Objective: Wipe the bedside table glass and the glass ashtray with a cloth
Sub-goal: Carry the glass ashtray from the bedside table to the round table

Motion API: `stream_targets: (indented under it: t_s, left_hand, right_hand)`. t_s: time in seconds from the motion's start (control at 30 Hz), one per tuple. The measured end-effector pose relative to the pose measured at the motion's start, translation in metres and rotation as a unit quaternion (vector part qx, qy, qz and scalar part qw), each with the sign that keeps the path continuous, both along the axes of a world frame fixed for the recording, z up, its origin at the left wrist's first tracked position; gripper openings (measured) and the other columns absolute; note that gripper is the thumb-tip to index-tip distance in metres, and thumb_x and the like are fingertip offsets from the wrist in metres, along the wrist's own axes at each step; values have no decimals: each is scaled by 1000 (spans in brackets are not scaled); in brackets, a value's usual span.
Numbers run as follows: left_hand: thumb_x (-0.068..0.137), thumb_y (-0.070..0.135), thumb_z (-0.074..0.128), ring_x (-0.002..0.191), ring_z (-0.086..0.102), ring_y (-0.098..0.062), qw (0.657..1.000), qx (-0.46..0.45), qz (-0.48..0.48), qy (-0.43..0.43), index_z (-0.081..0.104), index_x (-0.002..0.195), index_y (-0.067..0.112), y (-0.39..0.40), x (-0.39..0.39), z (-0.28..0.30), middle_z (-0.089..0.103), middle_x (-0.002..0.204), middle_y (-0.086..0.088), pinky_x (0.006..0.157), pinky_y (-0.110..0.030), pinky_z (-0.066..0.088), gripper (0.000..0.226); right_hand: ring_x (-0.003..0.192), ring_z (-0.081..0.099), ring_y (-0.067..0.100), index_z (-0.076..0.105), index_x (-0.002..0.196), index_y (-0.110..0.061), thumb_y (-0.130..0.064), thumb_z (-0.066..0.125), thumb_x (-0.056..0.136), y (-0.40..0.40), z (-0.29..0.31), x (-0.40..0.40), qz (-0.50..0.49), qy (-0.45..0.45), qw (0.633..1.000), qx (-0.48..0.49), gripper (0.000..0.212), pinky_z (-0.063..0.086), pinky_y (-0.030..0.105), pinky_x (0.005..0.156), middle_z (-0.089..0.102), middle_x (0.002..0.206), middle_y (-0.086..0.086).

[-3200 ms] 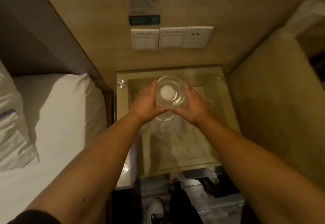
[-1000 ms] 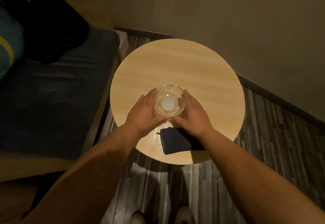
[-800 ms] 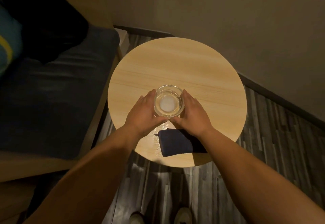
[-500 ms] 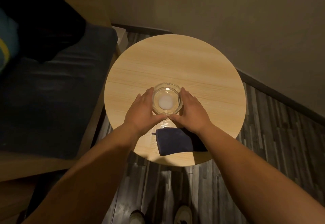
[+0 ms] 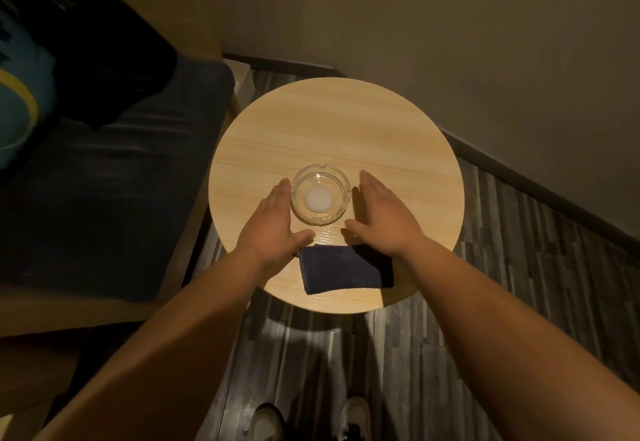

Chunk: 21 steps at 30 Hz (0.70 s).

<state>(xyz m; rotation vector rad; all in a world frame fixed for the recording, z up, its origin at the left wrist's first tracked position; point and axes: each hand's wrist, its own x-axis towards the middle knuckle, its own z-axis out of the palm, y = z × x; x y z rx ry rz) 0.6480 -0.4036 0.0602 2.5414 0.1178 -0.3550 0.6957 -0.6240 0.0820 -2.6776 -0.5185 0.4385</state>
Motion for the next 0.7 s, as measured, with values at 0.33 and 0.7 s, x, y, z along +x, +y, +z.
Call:
stream_targets:
  t_s: [0.33, 0.7]
  left_hand:
    - [97, 51, 37, 150, -2, -25, 974, 116, -182, -64, 10, 154, 13, -99, -66, 4, 1, 163, -9, 121, -44, 1, 74]
    - [76, 89, 17, 147, -16, -30, 936, 221, -274, -13, -11, 152, 5, -98, -73, -27, -18, 159, -14, 119, -50, -5, 116]
  right_hand:
    - [146, 6, 29, 15, 150, -12, -51, 27, 97, -67, -19, -33, -37, -55, 982, -176, 67, 8, 44, 118, 8, 160, 12]
    - [145, 10, 34, 22, 149, -8, -48, 10, 95, -65, -52, -46, -54, -38, 987, -150, 68, 9, 48, 117, 16, 158, 15]
